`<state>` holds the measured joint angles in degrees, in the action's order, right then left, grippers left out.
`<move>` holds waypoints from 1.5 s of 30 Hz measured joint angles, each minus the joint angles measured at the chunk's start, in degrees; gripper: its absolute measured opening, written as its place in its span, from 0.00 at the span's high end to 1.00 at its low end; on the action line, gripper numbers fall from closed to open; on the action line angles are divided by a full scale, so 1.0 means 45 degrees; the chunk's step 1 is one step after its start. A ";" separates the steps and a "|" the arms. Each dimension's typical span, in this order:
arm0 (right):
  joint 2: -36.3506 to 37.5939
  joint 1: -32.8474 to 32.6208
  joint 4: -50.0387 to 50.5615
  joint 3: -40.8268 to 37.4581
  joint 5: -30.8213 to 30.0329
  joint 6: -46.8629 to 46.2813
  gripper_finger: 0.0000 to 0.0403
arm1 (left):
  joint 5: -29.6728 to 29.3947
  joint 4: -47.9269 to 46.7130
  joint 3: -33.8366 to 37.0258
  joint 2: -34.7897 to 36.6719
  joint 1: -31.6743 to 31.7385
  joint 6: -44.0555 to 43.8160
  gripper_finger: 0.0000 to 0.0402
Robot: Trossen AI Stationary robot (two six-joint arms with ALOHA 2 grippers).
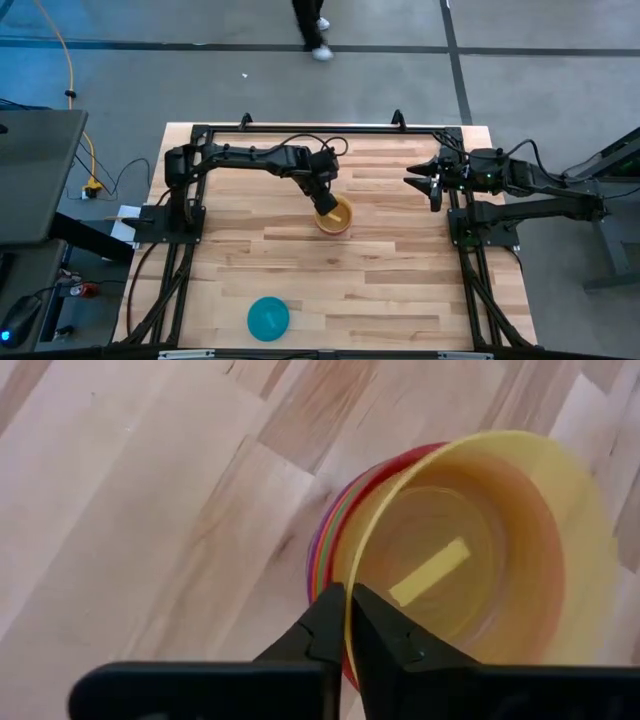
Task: Nest bowls inside each other
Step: Stack the yellow bowl on the red bowl, then stack the blue bowl on the yellow bowl
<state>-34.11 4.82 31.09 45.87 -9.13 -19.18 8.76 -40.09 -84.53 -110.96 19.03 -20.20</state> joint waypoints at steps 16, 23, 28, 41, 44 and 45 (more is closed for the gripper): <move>-0.0004 0.0000 -0.0002 0.0001 0.0000 -0.0062 0.59 | 0.0152 0.0003 0.0000 0.0070 0.0266 0.0091 0.54; -0.0004 0.0000 0.0008 0.0004 0.0005 -0.0067 0.59 | 0.1478 -0.0965 -0.0005 0.1199 0.1089 0.1290 0.44; -0.0004 0.0000 0.0347 0.0004 0.0005 -0.0185 0.59 | 0.1540 -0.3838 0.0131 0.2627 0.0728 0.3530 0.44; -0.0004 0.0005 0.0345 0.0004 0.0005 0.0416 0.59 | 0.1358 -0.3824 0.3606 0.6236 -0.3188 0.3388 0.44; -0.0004 0.0000 0.0199 0.0004 0.0009 0.0670 0.59 | 0.1359 -0.2842 0.4677 0.6764 -0.4156 0.2425 0.44; 0.0000 0.0000 0.0190 0.0004 0.0009 0.0712 0.59 | 0.1352 -0.2600 0.4988 0.6870 -0.4454 0.2056 0.44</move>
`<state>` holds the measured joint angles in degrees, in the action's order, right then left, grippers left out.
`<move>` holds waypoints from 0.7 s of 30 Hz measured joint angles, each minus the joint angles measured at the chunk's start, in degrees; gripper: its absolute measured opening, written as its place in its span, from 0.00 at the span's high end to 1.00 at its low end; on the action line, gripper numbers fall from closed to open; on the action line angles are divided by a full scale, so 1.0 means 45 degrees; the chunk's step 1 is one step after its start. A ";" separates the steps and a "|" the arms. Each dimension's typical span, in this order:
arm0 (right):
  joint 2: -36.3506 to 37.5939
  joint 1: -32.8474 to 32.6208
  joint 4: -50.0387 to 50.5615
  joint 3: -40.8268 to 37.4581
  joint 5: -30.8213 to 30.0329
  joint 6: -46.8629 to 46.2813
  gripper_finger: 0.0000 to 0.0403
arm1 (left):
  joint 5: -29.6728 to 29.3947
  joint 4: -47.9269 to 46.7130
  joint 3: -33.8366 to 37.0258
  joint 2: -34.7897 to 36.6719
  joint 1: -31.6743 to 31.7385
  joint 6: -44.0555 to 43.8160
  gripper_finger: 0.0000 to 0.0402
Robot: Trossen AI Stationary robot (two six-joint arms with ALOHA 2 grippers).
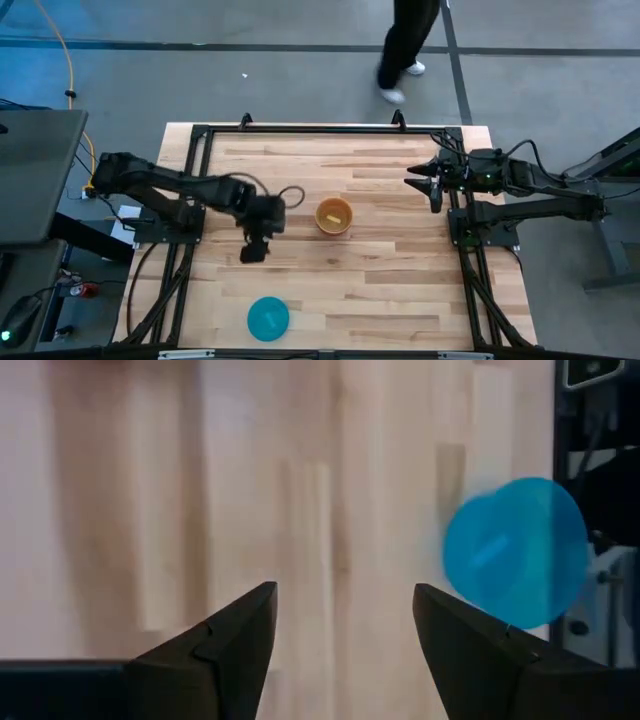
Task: Nest bowls inside each other
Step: Stack the blue bowl on the yellow bowl
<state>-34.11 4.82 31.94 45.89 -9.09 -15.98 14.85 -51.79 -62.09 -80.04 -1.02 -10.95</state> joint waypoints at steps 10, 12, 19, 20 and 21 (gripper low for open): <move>-0.0004 0.0005 0.0005 0.0000 0.0001 0.0227 0.59 | -0.0376 0.3272 0.1622 -0.0218 -0.3081 -0.3320 0.44; 0.0001 0.0005 0.0005 0.0000 0.0039 0.0236 0.59 | -0.0753 0.3671 0.1643 -0.0347 -0.3659 -0.3734 0.44; -0.0003 0.0002 0.0018 0.0000 0.0075 0.0412 0.59 | -0.1456 0.4168 0.1649 -0.1413 -0.4827 -0.5012 0.44; 0.0001 0.0000 0.0015 0.0000 0.0079 0.0426 0.59 | -0.1454 0.4274 0.1650 -0.1636 -0.4947 -0.5199 0.44; 0.0001 0.0005 0.0015 0.0000 0.0079 0.0426 0.59 | -0.1450 0.4519 0.1642 -0.1886 -0.5043 -0.5425 0.44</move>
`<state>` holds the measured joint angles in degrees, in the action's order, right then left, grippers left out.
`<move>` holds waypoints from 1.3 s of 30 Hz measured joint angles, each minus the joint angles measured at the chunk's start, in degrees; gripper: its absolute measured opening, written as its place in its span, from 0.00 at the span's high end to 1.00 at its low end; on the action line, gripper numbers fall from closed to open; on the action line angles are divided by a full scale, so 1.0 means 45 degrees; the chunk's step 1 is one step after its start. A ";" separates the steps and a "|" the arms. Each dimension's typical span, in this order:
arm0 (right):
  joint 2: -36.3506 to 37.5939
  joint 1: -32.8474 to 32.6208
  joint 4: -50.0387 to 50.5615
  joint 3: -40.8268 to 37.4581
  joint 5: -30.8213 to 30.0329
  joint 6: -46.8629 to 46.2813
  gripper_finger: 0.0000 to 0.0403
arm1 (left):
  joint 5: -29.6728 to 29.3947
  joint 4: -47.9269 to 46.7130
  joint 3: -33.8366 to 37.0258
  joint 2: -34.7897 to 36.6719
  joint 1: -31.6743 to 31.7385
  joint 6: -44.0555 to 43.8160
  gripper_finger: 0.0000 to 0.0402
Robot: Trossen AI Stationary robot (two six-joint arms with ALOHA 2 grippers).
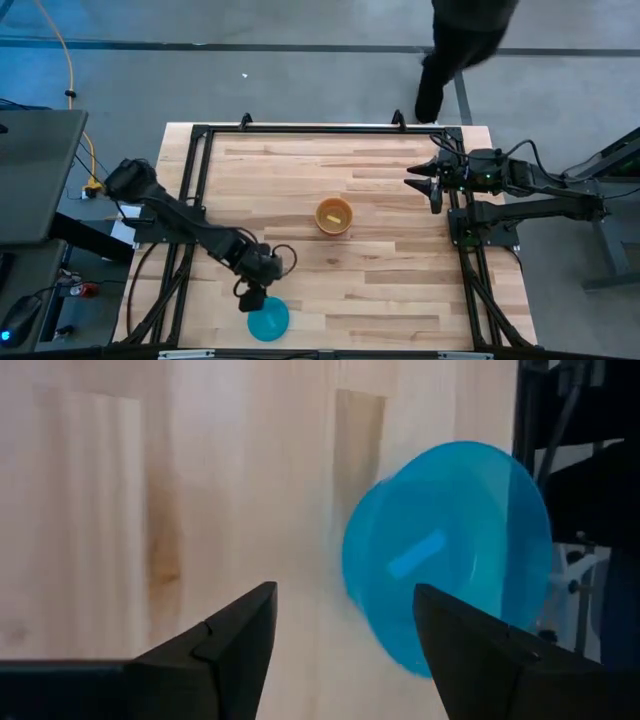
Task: Nest bowls inside each other
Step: Stack the blue bowl on the yellow bowl
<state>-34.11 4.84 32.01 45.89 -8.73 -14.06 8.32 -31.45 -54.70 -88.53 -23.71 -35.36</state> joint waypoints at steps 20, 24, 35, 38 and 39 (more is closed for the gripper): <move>-0.0015 -0.0005 0.0101 0.0000 0.0290 -0.0004 0.59 | -0.0205 0.1275 -0.0001 -0.1802 -0.0564 -0.2820 0.65; -0.0015 -0.0001 0.0110 0.0000 0.0302 -0.0004 0.59 | -0.0195 0.1239 -0.0005 -0.1797 -0.0415 -0.2805 0.85; -0.0015 -0.0005 0.0277 0.0000 0.0321 -0.0021 0.59 | 0.0114 0.1236 -0.0005 -0.1783 0.0855 -0.2508 0.99; -0.0015 0.0000 0.0287 0.0000 0.0321 -0.0097 0.59 | 0.0676 0.1236 -0.0005 -0.1783 0.1741 -0.2277 1.00; -0.0015 0.0000 0.0291 0.0000 0.0321 -0.0097 0.59 | 0.0878 0.1239 -0.0005 -0.1783 0.2061 -0.2192 1.00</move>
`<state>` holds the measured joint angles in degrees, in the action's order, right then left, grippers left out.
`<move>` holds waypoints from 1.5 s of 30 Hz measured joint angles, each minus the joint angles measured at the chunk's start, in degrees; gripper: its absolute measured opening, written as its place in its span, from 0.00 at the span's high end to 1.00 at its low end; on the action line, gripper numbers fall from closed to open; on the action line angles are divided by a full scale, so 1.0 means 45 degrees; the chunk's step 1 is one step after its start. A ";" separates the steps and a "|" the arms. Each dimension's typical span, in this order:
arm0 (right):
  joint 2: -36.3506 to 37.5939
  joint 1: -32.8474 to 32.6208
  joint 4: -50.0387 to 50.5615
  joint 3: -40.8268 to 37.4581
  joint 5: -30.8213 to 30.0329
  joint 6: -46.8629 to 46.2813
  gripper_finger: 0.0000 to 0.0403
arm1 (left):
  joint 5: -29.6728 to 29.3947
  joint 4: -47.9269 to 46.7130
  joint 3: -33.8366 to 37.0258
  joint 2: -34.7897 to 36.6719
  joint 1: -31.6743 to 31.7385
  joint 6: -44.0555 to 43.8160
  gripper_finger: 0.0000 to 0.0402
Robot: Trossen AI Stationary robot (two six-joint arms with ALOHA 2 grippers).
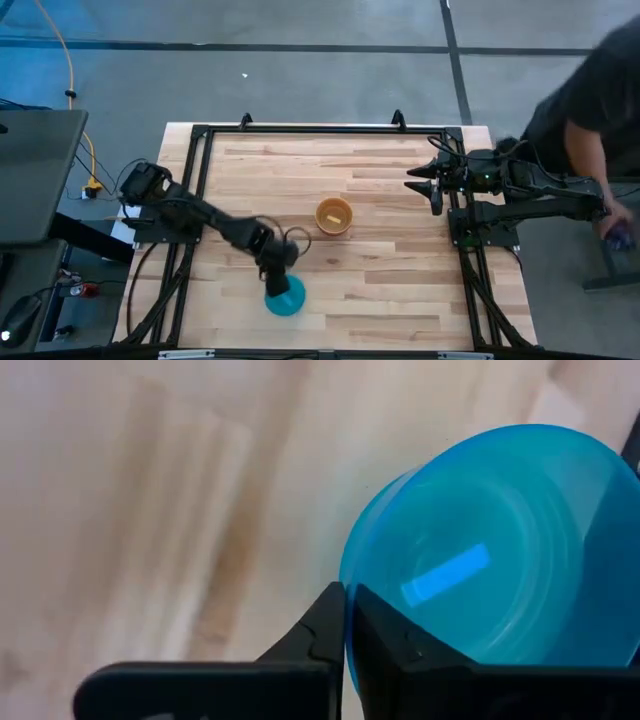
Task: Nest bowls inside each other
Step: Stack the blue bowl on the yellow bowl
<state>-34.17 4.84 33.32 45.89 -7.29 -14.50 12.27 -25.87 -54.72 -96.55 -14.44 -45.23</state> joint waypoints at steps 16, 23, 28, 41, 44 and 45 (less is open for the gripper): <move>0.0002 0.0000 0.0180 0.0000 -0.0005 -0.0340 0.59 | -0.0384 -0.3092 -0.3859 0.0005 0.4740 0.3345 1.00; 0.0032 0.0000 -0.0256 -0.0297 0.0219 -0.0291 0.59 | -0.1001 -0.3795 -0.5667 0.0005 0.6380 0.4132 1.00; 0.0657 -0.0005 -0.4321 -0.2895 0.1211 -0.0378 0.59 | -0.1324 -0.4024 -0.6294 -0.0073 0.7148 0.4487 1.00; 0.1205 -0.0005 -1.4855 -0.8717 0.1393 -0.0449 0.59 | -0.1487 -0.4094 -0.6312 -0.0572 0.7823 0.4030 1.00; 0.1198 -0.0005 -1.5834 -0.9232 0.1357 -0.0028 0.59 | -0.1001 -0.4148 -0.6324 -0.1158 0.7721 0.3752 1.00; 0.1195 -0.0005 -1.6101 -0.9354 0.1293 0.0069 0.59 | -0.0871 -0.4166 -0.6331 -0.1373 0.7660 0.3705 1.00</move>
<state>-28.80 4.82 -39.13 3.80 -1.47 -14.19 8.35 -44.62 -83.21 -102.73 20.03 -28.55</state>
